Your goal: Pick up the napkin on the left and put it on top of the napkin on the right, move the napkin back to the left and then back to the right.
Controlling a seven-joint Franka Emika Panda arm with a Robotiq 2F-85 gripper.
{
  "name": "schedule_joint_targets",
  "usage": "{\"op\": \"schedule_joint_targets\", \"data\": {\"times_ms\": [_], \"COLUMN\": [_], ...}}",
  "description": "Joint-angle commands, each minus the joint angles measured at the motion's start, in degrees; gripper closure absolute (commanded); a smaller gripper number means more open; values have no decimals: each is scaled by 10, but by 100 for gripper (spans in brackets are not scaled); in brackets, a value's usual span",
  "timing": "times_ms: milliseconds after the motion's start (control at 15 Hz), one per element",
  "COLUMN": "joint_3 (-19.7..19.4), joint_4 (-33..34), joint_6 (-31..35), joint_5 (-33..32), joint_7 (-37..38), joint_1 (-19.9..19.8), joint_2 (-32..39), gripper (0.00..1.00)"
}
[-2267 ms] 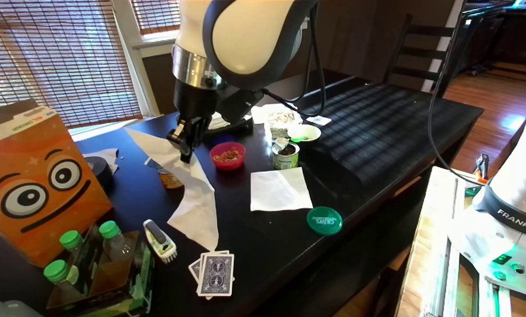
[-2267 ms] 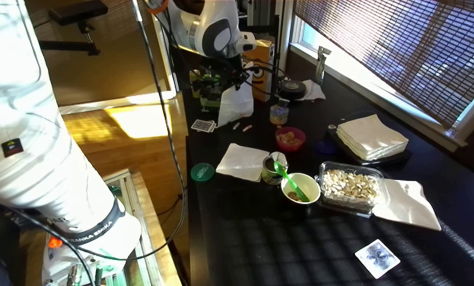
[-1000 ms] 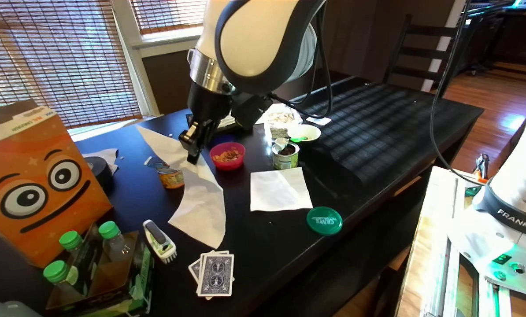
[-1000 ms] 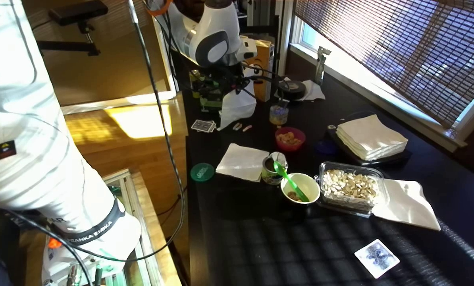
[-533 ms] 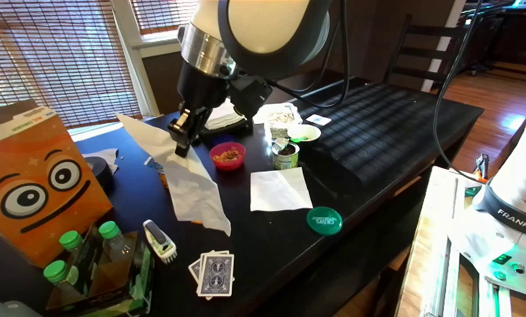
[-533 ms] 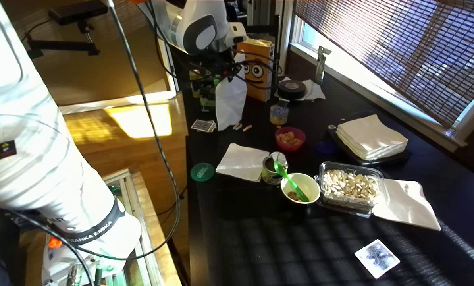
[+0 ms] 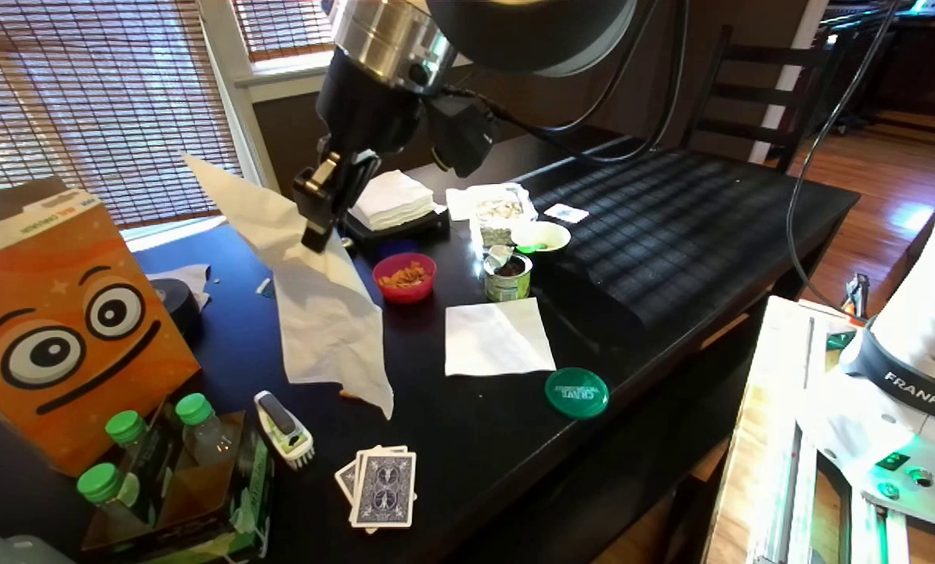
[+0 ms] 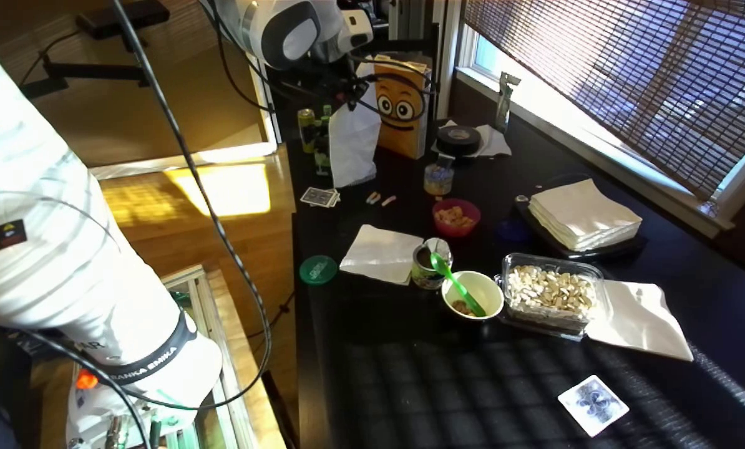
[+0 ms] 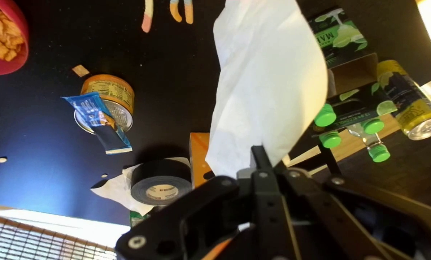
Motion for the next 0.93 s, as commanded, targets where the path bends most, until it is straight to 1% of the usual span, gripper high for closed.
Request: {"op": "schedule_joint_targets", "data": {"times_ms": [0, 333, 467, 533, 600, 867], "joint_3": [-6, -29, -37, -75, -84, -110], "joint_4": [-39, -95, -119, -129, -136, -163], "joint_6": [-15, -21, -8, 1, 5, 0], "joint_5": [33, 57, 45, 16, 11, -60], "joint_7": [-7, -3, 7, 30, 34, 88], "joint_1": [1, -2, -12, 14, 13, -18], "joint_2": [-49, -88, -98, -98, -99, -99], "gripper": [99, 99, 99, 99, 99, 99]}}
